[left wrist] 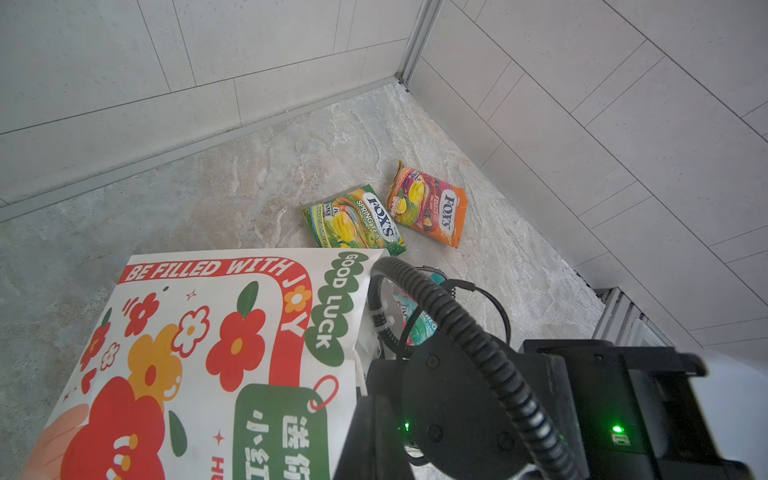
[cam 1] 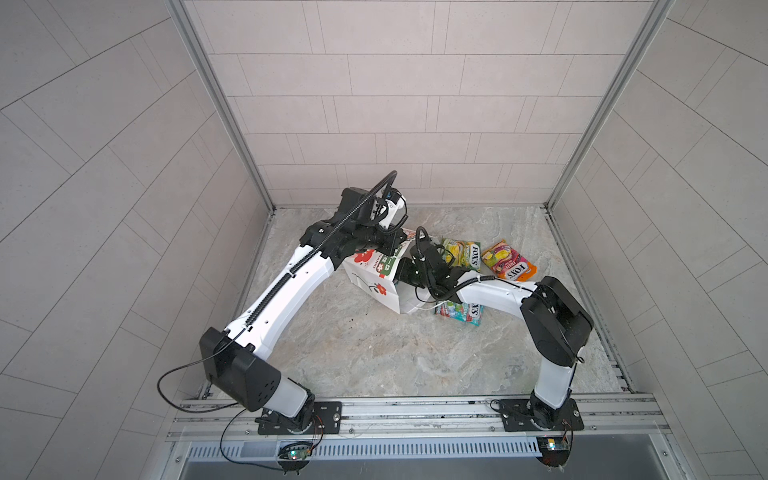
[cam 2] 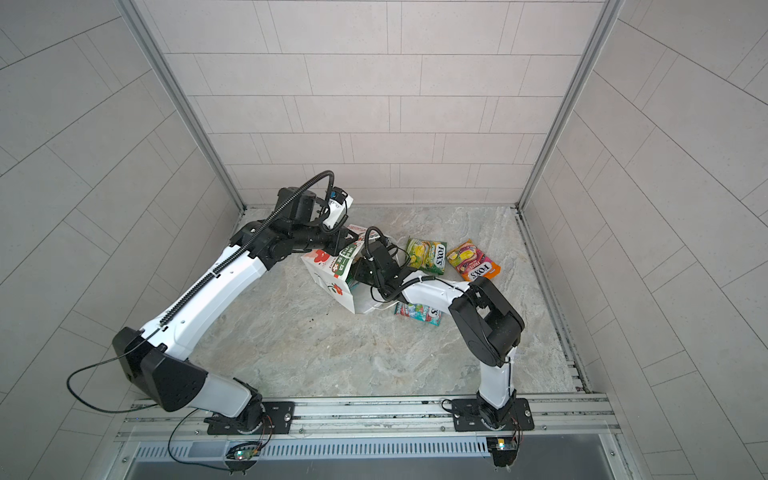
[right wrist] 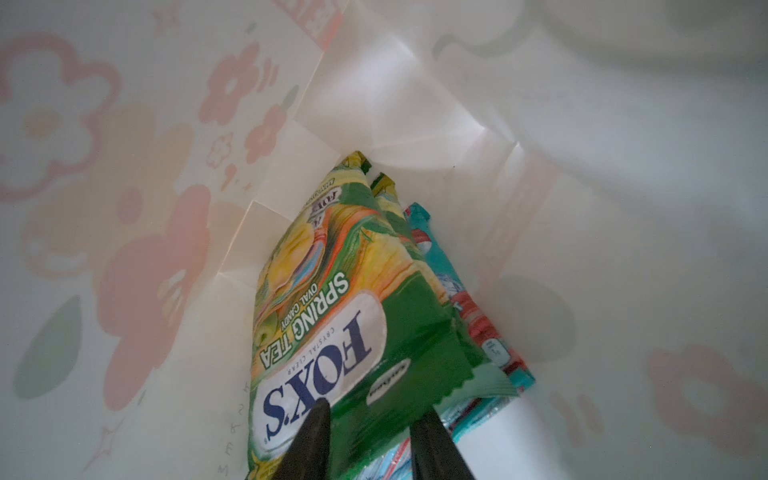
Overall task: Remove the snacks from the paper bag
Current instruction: 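Close the right gripper on the green Spring Tea packet in the bag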
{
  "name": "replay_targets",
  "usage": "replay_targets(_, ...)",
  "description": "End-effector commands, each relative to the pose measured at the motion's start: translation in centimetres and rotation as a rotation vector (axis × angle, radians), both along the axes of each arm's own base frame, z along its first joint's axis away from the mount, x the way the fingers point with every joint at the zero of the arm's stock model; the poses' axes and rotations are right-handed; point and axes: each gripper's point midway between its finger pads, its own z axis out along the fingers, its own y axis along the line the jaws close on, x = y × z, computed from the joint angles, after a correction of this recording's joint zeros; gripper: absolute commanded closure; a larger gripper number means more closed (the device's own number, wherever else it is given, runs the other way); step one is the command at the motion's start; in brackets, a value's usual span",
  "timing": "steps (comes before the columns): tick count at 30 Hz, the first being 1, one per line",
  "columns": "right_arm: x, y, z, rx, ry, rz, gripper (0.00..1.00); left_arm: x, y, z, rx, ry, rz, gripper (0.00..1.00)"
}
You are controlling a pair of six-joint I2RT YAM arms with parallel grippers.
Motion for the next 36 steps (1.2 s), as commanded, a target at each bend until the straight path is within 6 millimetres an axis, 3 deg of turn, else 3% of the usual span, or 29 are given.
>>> replay_targets(1, 0.5, 0.3, 0.1, 0.040, 0.007, -0.019, 0.67, 0.0, -0.1, 0.0, -0.011, 0.006, -0.004, 1.00)
replay_targets(8, 0.9, -0.1, -0.4, 0.022, 0.024, -0.056, 0.67, -0.1, -0.1, 0.1, -0.014, 0.010, -0.006, 1.00)
replay_targets(23, 2.0, 1.8, -1.5, 0.090, 0.066, -0.066, 0.68, -0.2, -0.3, 0.2, -0.022, 0.011, -0.015, 1.00)
replay_targets(32, 2.7, 5.1, -0.9, 0.247, 0.047, -0.046, 0.63, -0.4, -0.6, 0.2, -0.034, 0.020, -0.033, 1.00)
replay_targets(36, 3.1, 6.0, -1.1, 0.282, 0.047, -0.058, 0.72, -0.5, -0.7, 0.2, -0.038, 0.024, -0.038, 1.00)
